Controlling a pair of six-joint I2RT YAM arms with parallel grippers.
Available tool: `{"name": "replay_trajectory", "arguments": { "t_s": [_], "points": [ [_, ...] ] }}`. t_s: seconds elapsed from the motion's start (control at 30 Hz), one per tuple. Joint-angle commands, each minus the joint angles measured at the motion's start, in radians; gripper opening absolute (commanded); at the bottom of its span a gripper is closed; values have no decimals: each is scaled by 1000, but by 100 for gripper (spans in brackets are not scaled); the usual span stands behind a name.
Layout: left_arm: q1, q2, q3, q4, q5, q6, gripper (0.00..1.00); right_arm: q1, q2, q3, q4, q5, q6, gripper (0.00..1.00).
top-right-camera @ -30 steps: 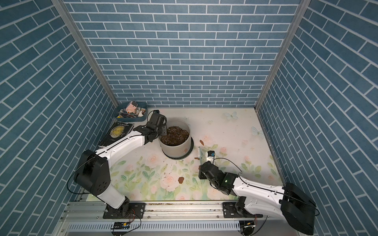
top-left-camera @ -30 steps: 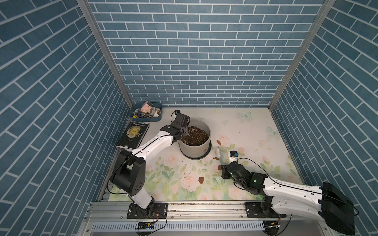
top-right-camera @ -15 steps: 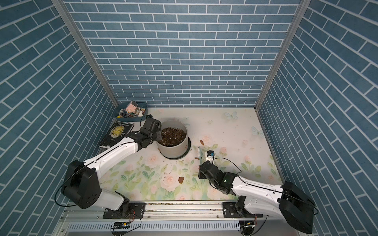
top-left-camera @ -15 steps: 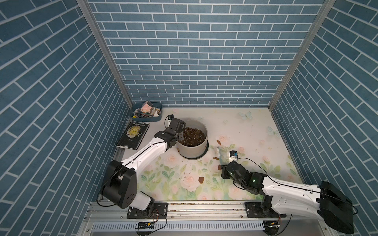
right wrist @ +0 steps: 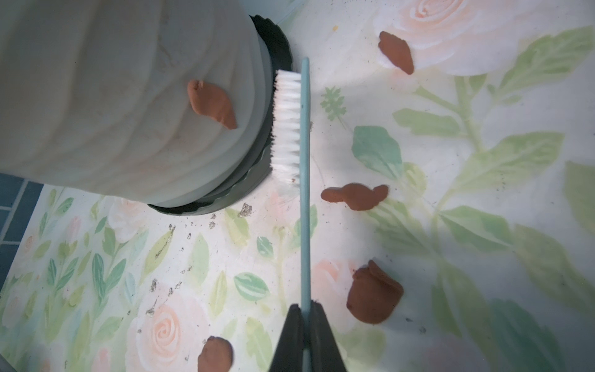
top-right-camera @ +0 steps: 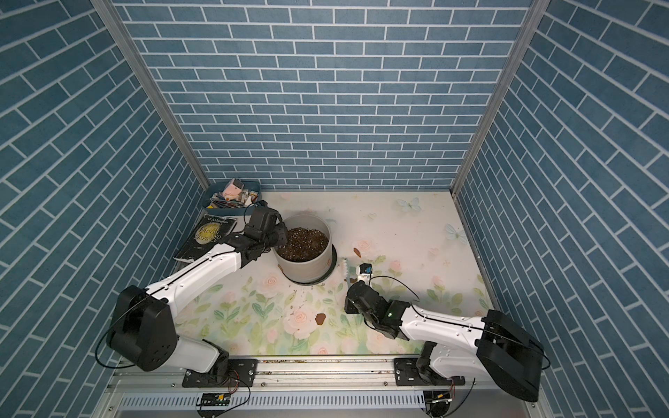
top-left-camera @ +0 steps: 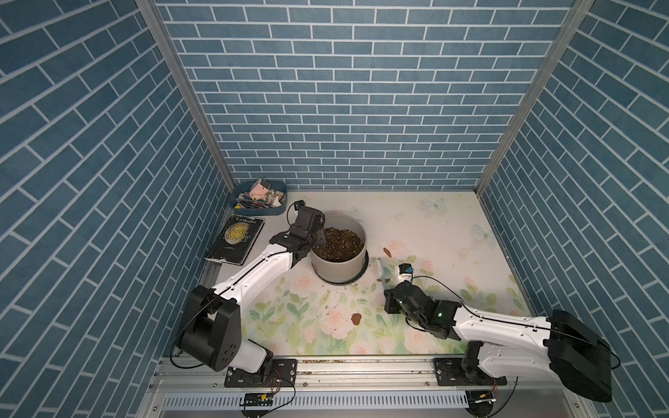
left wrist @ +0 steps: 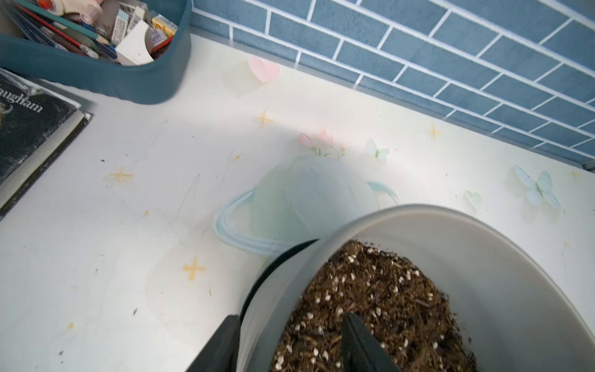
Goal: Scrub the dried mud off the ceramic pot
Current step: Rotate the pot on the tray.
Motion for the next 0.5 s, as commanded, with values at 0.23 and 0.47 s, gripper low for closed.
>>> {"name": "replay_trajectory", "arguments": {
  "t_s": [0.23,0.47],
  "points": [
    [30,29,0,17,-5,37,42,-67,78,62,91,-64,13,0],
    [29,12,-13,7,1,39,31,-97,130,85,113,-89,1,0]
  ]
}}
